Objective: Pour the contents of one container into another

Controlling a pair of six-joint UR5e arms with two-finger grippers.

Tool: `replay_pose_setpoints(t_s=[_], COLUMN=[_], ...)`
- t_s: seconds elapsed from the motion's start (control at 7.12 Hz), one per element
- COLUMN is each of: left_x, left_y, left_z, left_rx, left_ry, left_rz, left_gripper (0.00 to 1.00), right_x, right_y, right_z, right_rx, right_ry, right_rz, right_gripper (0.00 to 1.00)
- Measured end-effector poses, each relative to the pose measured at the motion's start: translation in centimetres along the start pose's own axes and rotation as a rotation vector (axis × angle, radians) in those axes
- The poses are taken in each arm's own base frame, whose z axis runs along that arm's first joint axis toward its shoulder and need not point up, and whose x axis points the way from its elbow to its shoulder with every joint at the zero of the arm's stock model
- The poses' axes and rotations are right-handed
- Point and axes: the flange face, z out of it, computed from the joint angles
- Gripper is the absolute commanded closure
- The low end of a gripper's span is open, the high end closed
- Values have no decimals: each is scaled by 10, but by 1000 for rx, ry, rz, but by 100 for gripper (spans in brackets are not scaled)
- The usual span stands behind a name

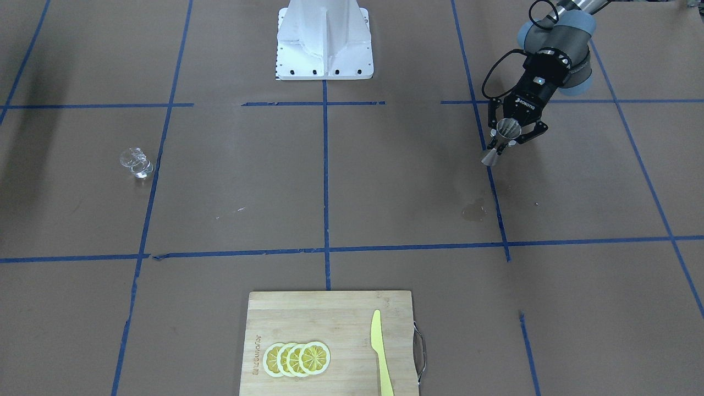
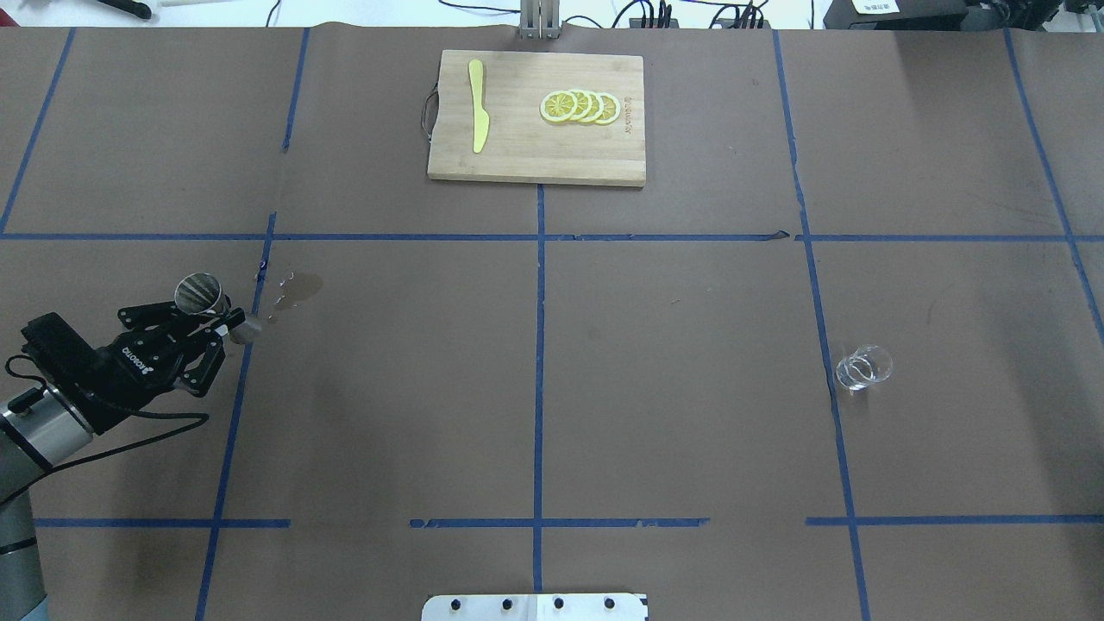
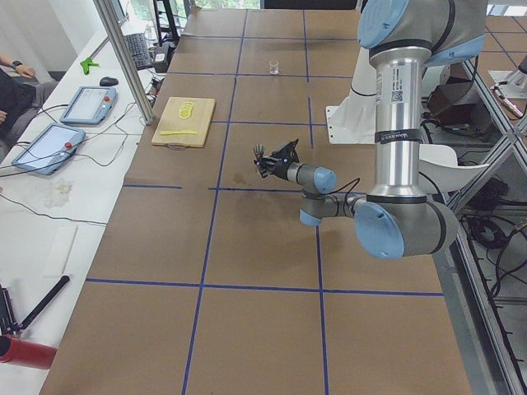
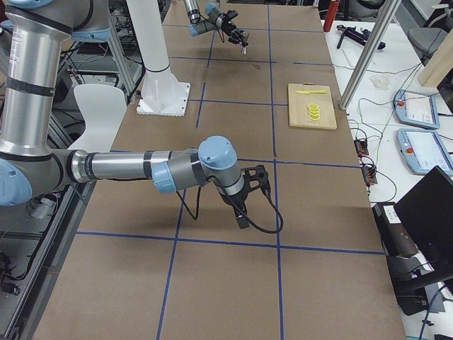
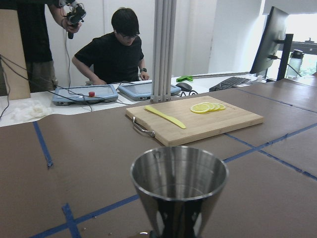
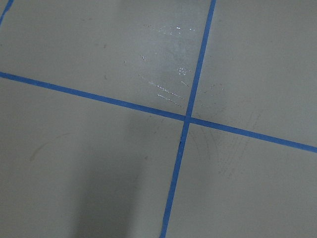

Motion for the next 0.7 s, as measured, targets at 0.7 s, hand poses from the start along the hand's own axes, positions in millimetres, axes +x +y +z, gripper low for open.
replay_pose_setpoints(t_s=[0.7], left_x=[15], left_y=[-77], left_z=[82], left_rx=[4], left_ry=[299], left_rz=[255], left_gripper=[100], right_x=[-5], right_y=[-9], right_z=[-6], right_rx=[17], right_ry=[-2], right_rz=[62], right_gripper=[0])
